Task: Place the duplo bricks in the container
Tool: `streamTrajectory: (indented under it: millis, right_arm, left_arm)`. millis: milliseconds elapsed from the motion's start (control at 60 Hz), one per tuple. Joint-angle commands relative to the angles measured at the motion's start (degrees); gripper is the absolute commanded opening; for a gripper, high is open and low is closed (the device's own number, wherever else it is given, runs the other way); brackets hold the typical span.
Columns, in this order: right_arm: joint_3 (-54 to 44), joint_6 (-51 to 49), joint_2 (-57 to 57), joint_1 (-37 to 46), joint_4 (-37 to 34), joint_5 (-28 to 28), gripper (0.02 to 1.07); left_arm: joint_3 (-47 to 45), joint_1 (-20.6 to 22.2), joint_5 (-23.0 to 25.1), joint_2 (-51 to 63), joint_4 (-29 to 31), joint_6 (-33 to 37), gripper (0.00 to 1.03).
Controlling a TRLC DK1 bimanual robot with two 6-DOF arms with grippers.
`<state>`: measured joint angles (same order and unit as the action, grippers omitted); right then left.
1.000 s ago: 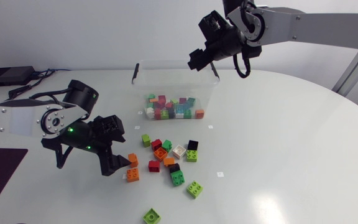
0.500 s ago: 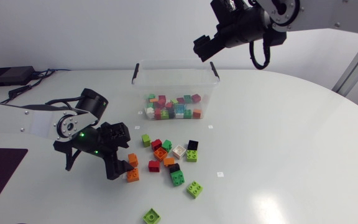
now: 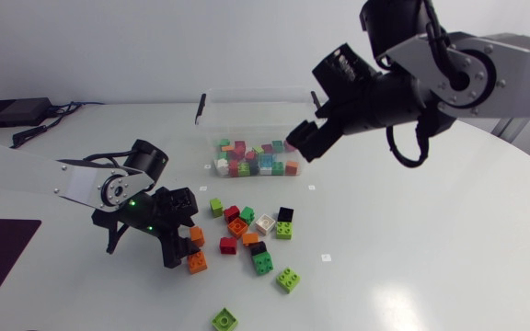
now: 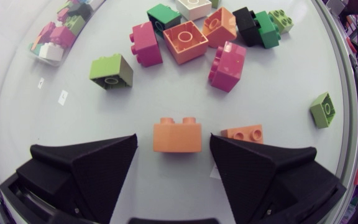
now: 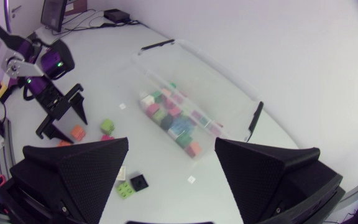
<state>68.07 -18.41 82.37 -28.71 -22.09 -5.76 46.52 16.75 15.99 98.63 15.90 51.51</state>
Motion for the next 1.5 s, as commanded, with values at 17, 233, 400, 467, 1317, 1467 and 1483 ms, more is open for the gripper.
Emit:
streamTrajectory:
  millis: [17,233,400,467,1317,1467,1483]
  right_arm:
    - [-4.8,-0.2,-2.5,-2.6,-2.0,0.5,1.03]
    - [-10.7,0.9,-2.8,-8.6,-8.1,2.0,1.02]
    - [-14.3,2.4,-1.2,-11.2,-10.4,2.2,0.97]
    - [-15.9,3.6,0.1,-12.2,-10.6,2.2,0.97]
    - [-15.2,6.5,14.1,-18.2,-11.0,4.5,0.92]
    - [-12.4,7.3,16.9,-18.3,-12.4,4.5,0.80]
    - [-12.2,7.3,17.1,-18.4,-12.5,4.5,0.79]
  left_arm:
    - [1.3,0.4,-0.2,1.7,-0.7,1.7,0.56]
    - [2.4,0.5,0.2,1.6,-0.9,1.3,0.27]
    - [2.3,0.4,1.9,0.7,-0.8,1.3,0.25]
    - [2.0,0.4,2.1,0.2,-0.8,1.2,0.25]
    - [12.5,0.0,6.4,-18.2,12.3,-9.4,0.25]
    - [16.1,1.4,6.4,-17.6,12.5,-13.3,0.25]
    - [16.4,1.4,6.3,-17.5,12.5,-13.6,0.25]
